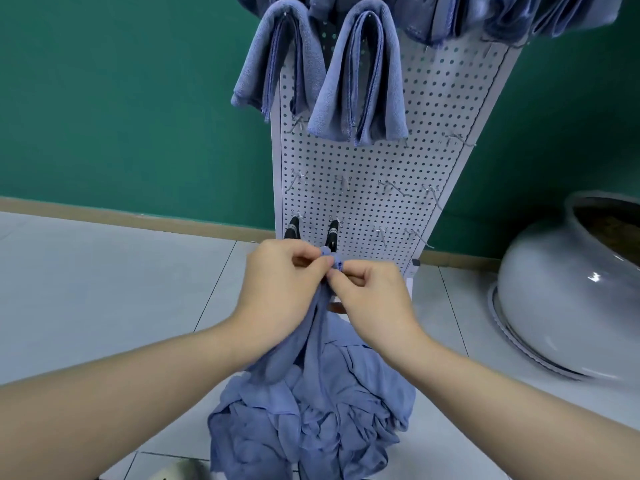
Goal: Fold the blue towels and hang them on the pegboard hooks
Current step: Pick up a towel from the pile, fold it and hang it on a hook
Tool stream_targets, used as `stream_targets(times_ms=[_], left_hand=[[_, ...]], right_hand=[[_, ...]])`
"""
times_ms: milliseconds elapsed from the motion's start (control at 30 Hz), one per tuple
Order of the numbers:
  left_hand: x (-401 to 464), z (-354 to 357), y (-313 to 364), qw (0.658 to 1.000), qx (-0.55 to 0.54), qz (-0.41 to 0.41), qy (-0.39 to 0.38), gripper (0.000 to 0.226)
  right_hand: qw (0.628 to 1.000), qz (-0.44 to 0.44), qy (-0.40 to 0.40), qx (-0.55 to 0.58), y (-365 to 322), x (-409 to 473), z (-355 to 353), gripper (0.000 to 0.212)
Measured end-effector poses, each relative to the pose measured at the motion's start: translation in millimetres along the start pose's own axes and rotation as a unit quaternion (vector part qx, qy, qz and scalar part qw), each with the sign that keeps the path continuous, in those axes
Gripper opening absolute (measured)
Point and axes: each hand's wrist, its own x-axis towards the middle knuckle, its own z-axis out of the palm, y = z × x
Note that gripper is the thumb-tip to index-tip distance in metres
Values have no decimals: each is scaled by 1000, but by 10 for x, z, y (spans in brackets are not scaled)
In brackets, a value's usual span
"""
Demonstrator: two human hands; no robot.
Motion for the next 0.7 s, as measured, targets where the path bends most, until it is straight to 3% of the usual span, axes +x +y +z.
stream_targets(times_ms=[300,467,633,700], left_hand=[[-119,-21,86,991,70,115,5,38],[-166,23,72,986,88,145,5,32],[-123,-9,43,977,60,204,7,18],[-110,-17,26,967,81,240,-10,26]], right_hand=[[996,-64,26,-52,-108,-25,-21,45],[997,-64,38,-19,-96,-86,7,57],[995,-89,42,-3,-192,-106,-67,46],[994,-94,51,18,-230,-110,-110,36]])
